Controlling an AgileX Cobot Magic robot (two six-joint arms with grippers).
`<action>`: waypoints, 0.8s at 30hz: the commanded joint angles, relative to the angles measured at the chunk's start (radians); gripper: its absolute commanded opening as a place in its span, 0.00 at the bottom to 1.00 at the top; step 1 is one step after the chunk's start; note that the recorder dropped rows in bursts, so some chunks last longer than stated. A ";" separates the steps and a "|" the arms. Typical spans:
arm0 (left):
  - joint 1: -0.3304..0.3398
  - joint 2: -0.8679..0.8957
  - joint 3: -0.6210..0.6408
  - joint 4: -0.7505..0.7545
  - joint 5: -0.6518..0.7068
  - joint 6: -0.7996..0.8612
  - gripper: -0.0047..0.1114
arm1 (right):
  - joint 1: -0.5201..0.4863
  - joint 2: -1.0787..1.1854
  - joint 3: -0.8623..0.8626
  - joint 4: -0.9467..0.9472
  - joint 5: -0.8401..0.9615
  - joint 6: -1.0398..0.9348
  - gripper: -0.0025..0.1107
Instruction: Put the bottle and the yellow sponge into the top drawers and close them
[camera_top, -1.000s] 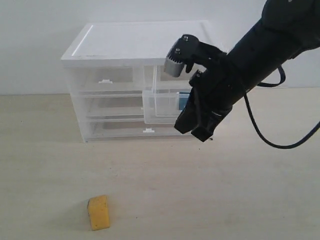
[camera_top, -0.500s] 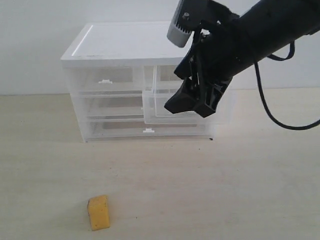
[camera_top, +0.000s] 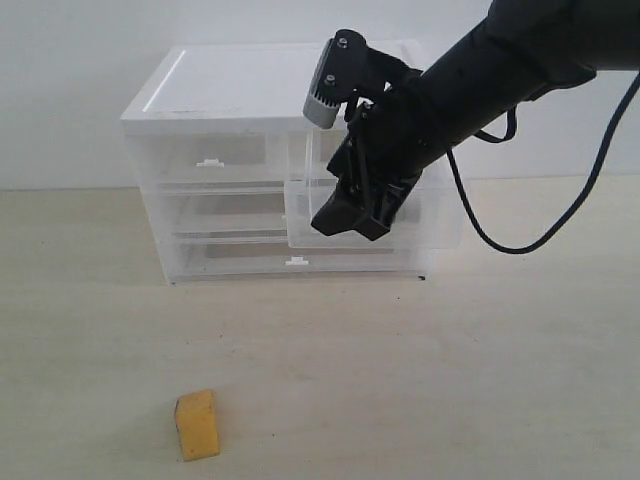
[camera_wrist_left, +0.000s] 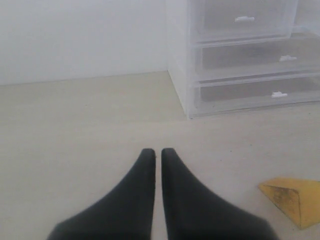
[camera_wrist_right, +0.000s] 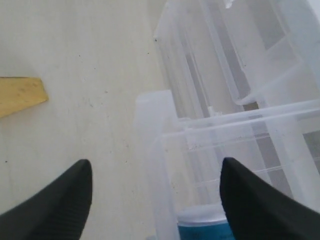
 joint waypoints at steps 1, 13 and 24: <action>-0.005 -0.003 0.004 -0.007 0.001 -0.006 0.08 | -0.004 0.007 -0.008 0.002 -0.018 -0.025 0.47; -0.005 -0.003 0.004 -0.007 0.001 -0.006 0.08 | -0.004 0.000 -0.008 0.002 0.085 -0.085 0.03; -0.005 -0.003 0.004 -0.007 0.001 -0.006 0.08 | -0.004 -0.029 -0.026 -0.115 0.209 -0.133 0.03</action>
